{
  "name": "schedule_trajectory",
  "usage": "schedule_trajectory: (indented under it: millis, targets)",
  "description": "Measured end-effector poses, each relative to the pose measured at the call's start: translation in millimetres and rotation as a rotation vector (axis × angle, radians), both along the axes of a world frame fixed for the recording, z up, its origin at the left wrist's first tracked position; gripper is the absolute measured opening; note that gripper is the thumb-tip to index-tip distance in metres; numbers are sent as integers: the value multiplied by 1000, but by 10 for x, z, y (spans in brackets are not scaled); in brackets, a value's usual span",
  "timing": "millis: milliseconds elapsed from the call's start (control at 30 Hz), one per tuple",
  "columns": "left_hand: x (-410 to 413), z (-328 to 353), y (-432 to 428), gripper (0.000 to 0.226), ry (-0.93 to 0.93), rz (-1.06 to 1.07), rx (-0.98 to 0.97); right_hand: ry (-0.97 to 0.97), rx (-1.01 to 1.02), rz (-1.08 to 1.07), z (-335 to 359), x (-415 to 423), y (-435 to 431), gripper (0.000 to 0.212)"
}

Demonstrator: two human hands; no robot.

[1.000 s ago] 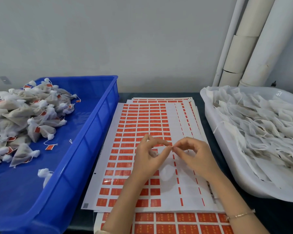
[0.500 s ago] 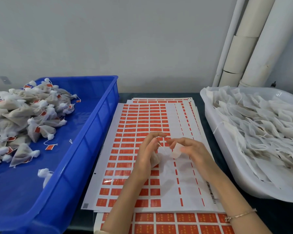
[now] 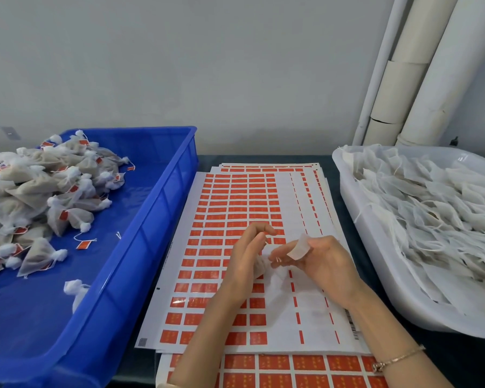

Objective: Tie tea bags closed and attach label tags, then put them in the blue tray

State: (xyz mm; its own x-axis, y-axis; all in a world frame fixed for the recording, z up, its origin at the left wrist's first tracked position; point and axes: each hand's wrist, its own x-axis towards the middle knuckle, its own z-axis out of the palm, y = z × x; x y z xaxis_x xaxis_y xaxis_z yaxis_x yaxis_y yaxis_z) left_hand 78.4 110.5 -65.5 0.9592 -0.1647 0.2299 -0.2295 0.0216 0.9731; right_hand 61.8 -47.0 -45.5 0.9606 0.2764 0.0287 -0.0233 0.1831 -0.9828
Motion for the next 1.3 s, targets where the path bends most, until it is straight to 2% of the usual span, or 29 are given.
schedule_trajectory:
  millis: [233,367,467,600,700,867,1300]
  targets:
    - [13,-63,18,11,-61,31,142,58,338,-74,-35,92,-93,40]
    - [-1,-55,21,12,-84,26,159,66,386,-108,-73,115,-132,53]
    - [-12,-52,32,9,-102,34,181,78,266,-235,-90,148,-145,49]
    - [-11,-56,41,4,-117,32,224,69,114,-490,-123,171,-176,16]
    - [-8,-49,36,10,-128,-5,252,47,-35,-596,-159,179,-196,8]
    - [-15,-38,20,8,-130,-25,270,14,-195,-562,-159,145,-160,9]
    - [-26,-18,12,16,-155,7,270,42,-306,-411,-153,112,-135,10]
